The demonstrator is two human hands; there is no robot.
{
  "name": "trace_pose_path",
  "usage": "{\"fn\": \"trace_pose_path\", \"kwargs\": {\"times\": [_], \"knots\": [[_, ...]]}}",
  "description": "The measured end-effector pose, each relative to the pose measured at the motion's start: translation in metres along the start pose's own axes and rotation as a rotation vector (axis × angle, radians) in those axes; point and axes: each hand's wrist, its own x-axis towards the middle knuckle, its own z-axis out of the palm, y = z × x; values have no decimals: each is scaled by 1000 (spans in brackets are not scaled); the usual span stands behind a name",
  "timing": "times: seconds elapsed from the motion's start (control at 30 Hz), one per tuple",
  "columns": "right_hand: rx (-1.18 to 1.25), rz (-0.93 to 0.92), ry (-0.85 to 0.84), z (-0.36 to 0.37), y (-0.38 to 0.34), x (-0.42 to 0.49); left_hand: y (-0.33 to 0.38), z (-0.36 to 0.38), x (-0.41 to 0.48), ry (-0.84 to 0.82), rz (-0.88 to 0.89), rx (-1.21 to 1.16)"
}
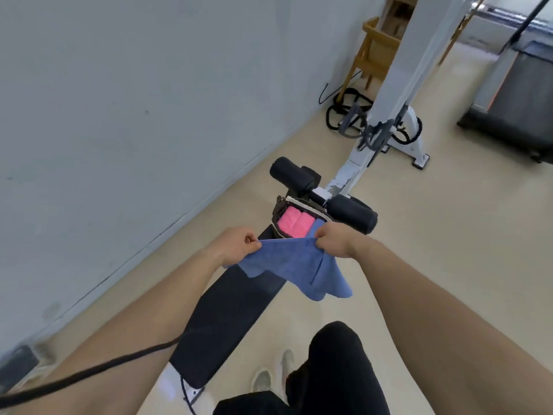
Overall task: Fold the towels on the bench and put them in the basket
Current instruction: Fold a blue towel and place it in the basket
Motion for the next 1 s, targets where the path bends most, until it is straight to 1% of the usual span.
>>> {"fn": "trace_pose_path", "kwargs": {"times": [0.07,0.17,0.33,0.4,0.47,0.53,0.6,0.67,0.77,0.87,0.93,1.0], "knots": [[1,-38,-49,-12,-19,33,-13,-14,6,27,-49,-39],[-42,-143,-104,-26,-53,83,-35,-31,11,99,-150,-129],[-177,-384,-209,-28,-104,152,-84,-38,0,220,-410,-347],[-202,-482,-258,-21,-118,178,-95,-32,-10,270,-499,-407],[-217,-567,-331,-7,-125,198,-104,-17,-19,331,-571,-411],[-223,-622,-395,9,-125,215,-112,3,-25,356,-646,-385],[-307,-670,-443,25,-120,225,-120,29,-31,347,-703,-364],[-392,-686,-496,42,-114,227,-126,56,-39,311,-737,-369],[-432,-619,-586,75,-100,219,-136,98,-50,253,-742,-428],[-513,-551,-616,107,-81,199,-148,140,-62,190,-701,-461],[-516,-489,-617,127,-70,188,-157,161,-69,114,-656,-483],[-516,-455,-594,144,-64,182,-166,174,-75,100,-619,-507]]}}
